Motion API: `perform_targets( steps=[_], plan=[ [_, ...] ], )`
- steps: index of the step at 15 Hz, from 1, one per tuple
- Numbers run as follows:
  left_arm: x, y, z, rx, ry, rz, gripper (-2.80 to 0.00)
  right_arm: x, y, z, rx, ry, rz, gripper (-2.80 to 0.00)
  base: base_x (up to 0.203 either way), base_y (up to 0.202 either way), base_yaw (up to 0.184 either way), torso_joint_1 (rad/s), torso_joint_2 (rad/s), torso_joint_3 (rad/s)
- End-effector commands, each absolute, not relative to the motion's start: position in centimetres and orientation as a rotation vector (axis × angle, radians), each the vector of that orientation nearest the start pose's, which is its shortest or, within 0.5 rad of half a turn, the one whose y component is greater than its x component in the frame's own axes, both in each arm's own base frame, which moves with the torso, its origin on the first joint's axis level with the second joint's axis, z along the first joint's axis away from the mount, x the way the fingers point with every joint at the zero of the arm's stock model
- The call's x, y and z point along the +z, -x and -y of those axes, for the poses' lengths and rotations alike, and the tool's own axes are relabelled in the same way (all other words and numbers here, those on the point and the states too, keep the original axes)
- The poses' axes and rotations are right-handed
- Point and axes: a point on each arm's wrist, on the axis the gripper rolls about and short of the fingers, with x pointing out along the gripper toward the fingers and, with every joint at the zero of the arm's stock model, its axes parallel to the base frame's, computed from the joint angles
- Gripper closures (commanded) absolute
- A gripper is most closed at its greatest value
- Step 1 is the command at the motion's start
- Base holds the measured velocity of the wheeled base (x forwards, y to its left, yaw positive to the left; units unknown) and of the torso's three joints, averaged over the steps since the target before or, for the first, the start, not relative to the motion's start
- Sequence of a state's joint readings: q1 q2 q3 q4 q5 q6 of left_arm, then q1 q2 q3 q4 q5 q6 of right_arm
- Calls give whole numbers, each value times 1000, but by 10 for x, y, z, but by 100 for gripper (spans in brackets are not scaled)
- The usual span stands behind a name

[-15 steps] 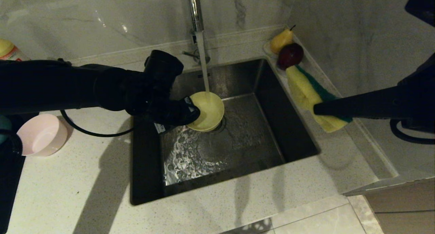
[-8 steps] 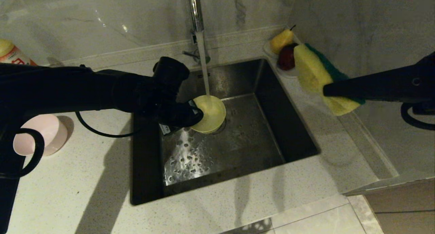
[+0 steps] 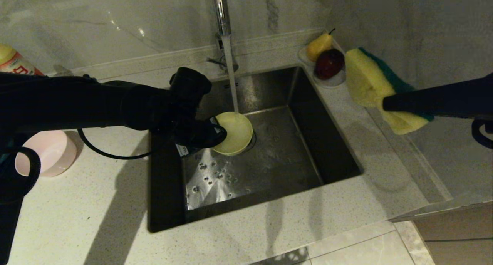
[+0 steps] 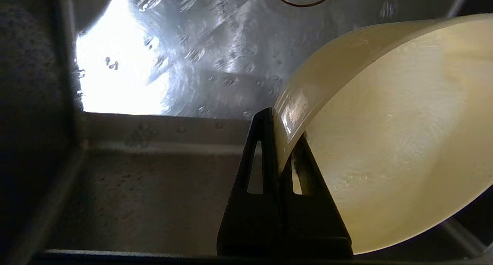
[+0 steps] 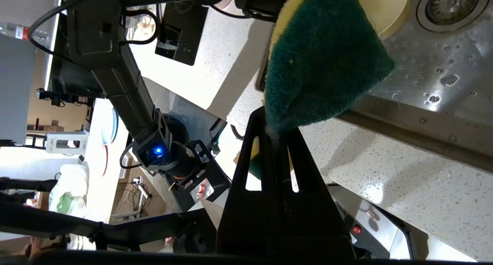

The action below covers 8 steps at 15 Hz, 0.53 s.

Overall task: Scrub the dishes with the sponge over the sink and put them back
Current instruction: Rinse the bowl

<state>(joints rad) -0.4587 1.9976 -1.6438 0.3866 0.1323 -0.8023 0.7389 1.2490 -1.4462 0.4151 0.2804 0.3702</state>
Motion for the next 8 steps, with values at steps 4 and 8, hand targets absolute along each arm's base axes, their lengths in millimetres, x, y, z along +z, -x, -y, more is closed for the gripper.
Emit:
perform_targets(
  steps=[4, 8],
  plan=[
    [232, -338, 164, -20, 554, -761, 0, 368, -113, -111, 960, -286, -418, 0, 0, 0, 0, 0, 0, 0],
    [232, -339, 165, -21, 555, -762, 0, 364, -109, -108, 958, -286, -425, 0, 0, 0, 0, 0, 0, 0]
  ],
)
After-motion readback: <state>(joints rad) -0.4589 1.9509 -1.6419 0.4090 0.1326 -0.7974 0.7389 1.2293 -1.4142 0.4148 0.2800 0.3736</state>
